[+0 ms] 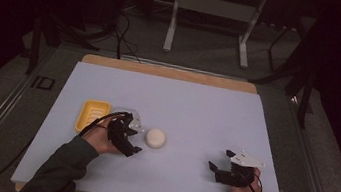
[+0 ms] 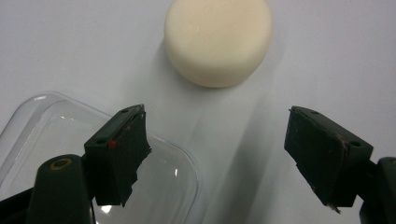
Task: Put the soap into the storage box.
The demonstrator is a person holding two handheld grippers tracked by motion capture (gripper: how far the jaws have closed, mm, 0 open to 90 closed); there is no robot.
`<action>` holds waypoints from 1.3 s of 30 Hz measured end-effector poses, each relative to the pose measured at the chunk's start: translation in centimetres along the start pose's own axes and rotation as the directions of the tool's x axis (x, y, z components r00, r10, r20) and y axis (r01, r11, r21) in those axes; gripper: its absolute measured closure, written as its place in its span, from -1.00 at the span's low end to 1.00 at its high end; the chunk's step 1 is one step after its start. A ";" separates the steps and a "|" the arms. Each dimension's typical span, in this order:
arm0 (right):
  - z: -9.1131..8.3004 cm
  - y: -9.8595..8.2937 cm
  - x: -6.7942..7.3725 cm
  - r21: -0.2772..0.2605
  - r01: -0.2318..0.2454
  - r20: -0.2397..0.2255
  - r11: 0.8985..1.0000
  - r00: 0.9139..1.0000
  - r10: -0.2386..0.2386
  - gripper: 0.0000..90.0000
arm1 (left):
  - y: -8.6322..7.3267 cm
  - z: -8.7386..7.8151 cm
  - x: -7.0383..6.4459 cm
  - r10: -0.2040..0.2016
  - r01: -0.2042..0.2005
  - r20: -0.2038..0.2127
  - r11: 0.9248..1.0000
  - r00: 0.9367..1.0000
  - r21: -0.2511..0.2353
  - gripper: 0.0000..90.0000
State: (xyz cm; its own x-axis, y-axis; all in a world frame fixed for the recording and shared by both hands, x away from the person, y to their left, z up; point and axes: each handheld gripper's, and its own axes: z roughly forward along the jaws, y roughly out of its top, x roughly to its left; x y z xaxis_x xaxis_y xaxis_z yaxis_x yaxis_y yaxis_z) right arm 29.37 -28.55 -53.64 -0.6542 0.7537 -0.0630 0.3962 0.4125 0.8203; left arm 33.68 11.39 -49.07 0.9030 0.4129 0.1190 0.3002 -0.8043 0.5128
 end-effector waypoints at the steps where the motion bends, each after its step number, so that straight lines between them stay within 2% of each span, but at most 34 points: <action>1: 0.0 0.0 0.0 0.000 0.001 0.000 1.000 1.000 -0.001 -0.60 | 0.1 0.0 0.0 0.002 -0.002 0.000 1.000 1.000 0.003 -0.52; 13: 0.0 0.0 0.0 0.000 0.001 0.000 1.000 1.000 -0.001 -0.60 | 0.6 0.0 0.3 0.004 -0.004 0.011 1.000 1.000 0.013 -0.52; 39: 0.0 0.0 0.0 0.002 0.003 0.000 1.000 1.000 -0.003 -0.60 | 2.0 1.1 0.6 0.036 -0.038 0.040 0.997 0.999 0.064 -0.55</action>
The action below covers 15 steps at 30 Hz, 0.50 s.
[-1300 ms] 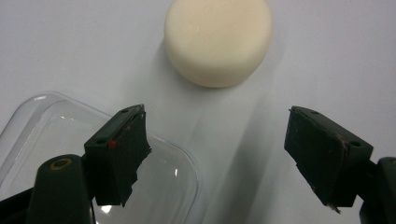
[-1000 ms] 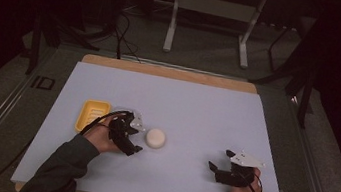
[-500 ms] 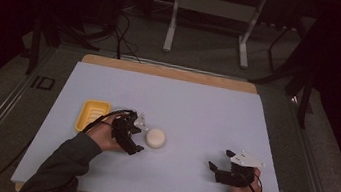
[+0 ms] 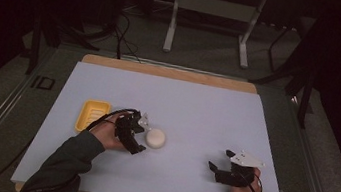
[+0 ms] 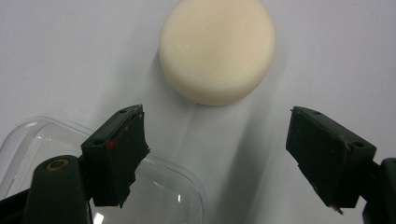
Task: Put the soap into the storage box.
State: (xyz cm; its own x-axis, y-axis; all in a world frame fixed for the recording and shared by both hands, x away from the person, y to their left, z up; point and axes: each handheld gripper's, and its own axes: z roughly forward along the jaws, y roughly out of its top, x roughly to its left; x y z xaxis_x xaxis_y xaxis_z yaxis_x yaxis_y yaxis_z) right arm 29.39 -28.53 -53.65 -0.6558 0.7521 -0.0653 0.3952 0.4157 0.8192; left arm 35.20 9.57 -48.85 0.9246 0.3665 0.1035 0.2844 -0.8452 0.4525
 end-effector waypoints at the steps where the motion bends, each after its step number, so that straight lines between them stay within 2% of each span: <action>1: 0.0 0.0 0.0 0.001 0.000 0.001 1.000 1.000 0.000 -0.60 | 0.1 0.0 0.0 0.001 -0.001 0.002 1.000 1.000 0.003 -0.55; 15: 0.0 0.0 0.0 0.000 0.000 0.001 1.000 1.000 0.000 -0.60 | 0.8 0.9 0.1 0.006 -0.007 0.024 1.000 1.000 0.019 -0.58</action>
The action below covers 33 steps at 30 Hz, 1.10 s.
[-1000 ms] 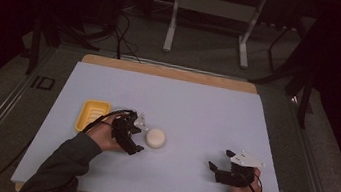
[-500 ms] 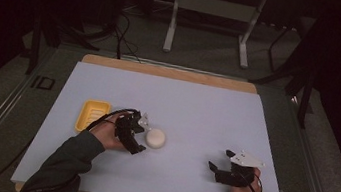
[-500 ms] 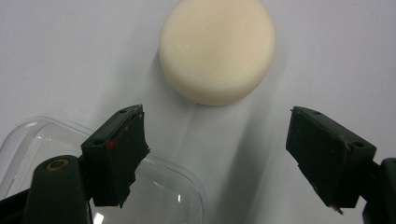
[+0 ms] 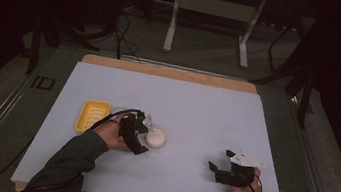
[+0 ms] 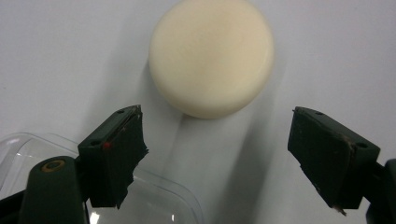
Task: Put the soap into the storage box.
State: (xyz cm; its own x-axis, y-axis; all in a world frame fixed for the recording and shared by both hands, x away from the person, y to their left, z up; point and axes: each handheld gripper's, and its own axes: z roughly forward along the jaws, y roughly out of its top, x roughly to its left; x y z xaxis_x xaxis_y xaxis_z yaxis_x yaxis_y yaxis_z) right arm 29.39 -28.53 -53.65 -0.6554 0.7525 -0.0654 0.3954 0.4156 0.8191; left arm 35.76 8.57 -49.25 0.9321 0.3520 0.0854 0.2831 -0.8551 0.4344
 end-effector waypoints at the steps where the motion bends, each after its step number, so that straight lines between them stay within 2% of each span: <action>1: 0.0 0.0 0.0 0.000 0.000 0.000 1.000 1.000 0.000 -0.60 | 0.0 0.1 0.0 -0.002 0.002 0.000 1.000 1.000 0.000 -0.58; 23: 0.0 0.0 0.0 0.000 0.000 0.000 1.000 1.000 0.000 -0.60 | 1.3 1.4 0.2 0.017 -0.018 0.010 0.999 1.000 0.050 -0.61; 33: 0.0 0.0 0.0 0.000 0.001 -0.001 1.000 1.000 -0.001 -0.60 | 1.9 2.0 0.1 0.022 -0.023 0.016 0.998 1.000 0.058 -0.62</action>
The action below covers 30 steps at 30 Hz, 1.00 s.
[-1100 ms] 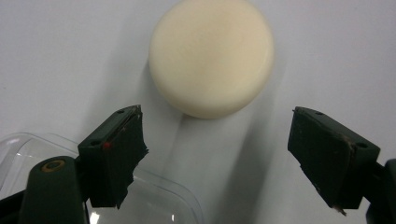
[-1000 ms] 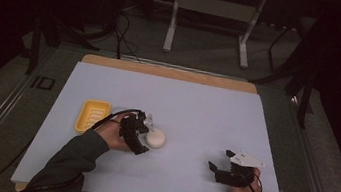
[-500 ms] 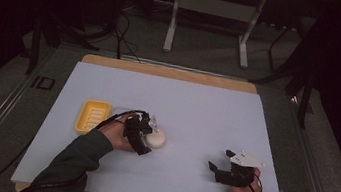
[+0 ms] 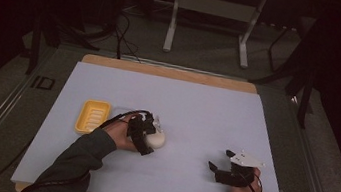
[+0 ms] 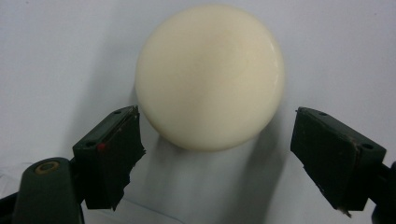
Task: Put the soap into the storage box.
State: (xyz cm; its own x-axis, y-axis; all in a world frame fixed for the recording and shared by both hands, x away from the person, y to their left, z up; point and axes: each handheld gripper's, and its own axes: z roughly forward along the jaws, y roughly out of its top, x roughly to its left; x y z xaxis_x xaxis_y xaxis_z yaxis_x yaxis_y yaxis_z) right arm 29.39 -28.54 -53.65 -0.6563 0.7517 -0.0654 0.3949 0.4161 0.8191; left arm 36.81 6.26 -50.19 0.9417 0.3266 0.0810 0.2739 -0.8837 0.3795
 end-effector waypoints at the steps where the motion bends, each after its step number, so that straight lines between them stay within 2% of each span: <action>1: 0.0 0.0 0.0 0.000 0.000 -0.001 1.000 1.000 0.000 -0.60 | 0.0 0.0 0.0 0.002 -0.002 0.000 1.000 1.000 0.003 -0.63; 18: 0.0 0.0 0.0 -0.001 -0.001 -0.002 1.000 1.000 0.001 -0.60 | 1.3 0.4 0.3 0.004 -0.005 0.009 0.999 1.000 0.037 -0.64; 30: 0.0 0.0 0.0 0.002 -0.001 -0.002 1.000 1.000 0.001 -0.60 | 2.0 0.8 0.4 0.027 -0.028 0.009 0.997 1.000 0.075 -0.64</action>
State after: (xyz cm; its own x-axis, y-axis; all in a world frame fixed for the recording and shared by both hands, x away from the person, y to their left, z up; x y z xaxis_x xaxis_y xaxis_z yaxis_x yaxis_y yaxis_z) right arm 29.39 -28.52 -53.65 -0.6571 0.7511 -0.0631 0.3968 0.4159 0.8183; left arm 37.91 4.42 -50.13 0.9505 0.2995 0.0830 0.2615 -0.9151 0.3069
